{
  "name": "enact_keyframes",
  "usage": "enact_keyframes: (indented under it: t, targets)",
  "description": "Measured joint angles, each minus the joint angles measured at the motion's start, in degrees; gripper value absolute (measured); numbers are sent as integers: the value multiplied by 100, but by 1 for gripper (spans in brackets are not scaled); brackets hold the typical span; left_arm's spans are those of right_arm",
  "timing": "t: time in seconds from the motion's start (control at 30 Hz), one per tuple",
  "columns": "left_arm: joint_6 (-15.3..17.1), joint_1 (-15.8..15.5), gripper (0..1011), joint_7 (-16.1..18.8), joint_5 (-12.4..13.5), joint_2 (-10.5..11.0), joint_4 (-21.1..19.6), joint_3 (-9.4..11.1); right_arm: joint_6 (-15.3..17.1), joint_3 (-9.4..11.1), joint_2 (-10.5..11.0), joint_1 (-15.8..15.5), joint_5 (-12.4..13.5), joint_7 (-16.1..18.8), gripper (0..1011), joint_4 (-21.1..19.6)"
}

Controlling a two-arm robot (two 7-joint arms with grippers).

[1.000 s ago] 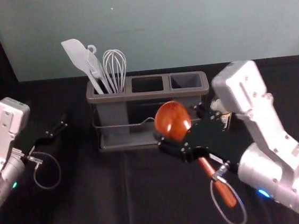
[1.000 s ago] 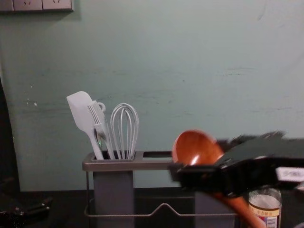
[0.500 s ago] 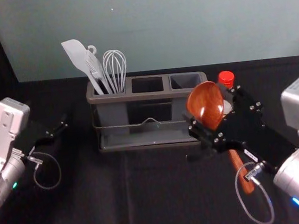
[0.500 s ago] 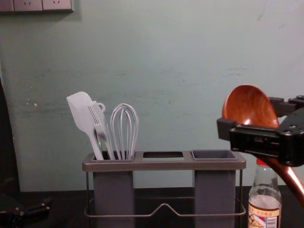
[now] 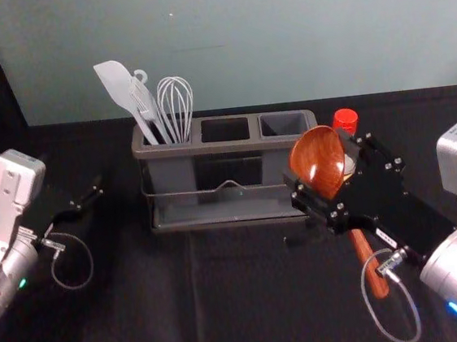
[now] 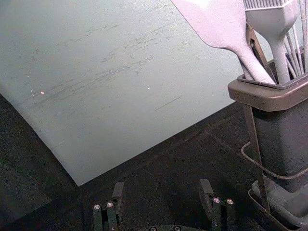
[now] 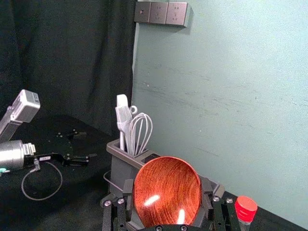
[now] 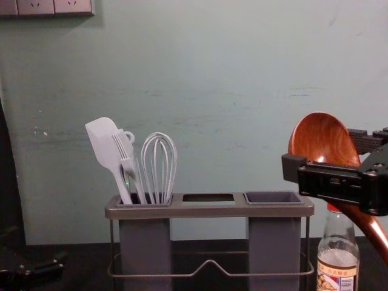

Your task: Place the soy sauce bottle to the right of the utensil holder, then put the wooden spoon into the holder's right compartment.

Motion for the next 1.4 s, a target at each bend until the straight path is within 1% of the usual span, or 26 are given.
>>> enact_keyframes:
  t: [0.37,0.47,0.6,0.63,0.67,0.73,0.77,0.9,0.97,1.07,1.17,1.23,1.27,1.4]
  targets:
    - [0,0,1000,0,0,0,0,0,-5,-2,5,21,10,-1,836,21]
    - [0,0,1000,0,0,0,0,0,-15,0,12,100,53,-13,836,96]
    - [0,0,1000,0,0,0,0,0,-18,-2,1,403,142,-51,836,274]
    - [0,0,1000,0,0,0,0,0,-18,-2,1,403,142,-51,836,274]
    - [0,0,1000,0,0,0,0,0,-17,-14,-8,603,206,-51,836,375]
    - [0,0,1000,0,0,0,0,0,-87,-43,-11,829,269,-29,836,501]
    - [0,0,1000,0,0,0,0,0,-118,-78,-6,989,301,6,836,595]
    - [0,0,1000,0,0,0,0,0,-120,-172,10,1333,356,95,836,795]
    - [0,0,1000,0,0,0,0,0,-140,-274,3,1703,398,160,836,1047]
    - [0,0,1000,0,0,0,0,0,-219,-336,-16,1956,423,187,836,1247]
    - [0,0,1000,0,0,0,0,0,-418,-432,-49,2319,412,179,836,1540]
    - [0,0,1000,0,0,0,0,0,-498,-463,-69,2450,409,158,836,1662]
    - [0,0,1000,0,0,0,0,0,-590,-495,-98,2578,405,134,836,1776]
    - [0,0,1000,0,0,0,0,0,-805,-544,-172,2814,420,69,836,2045]
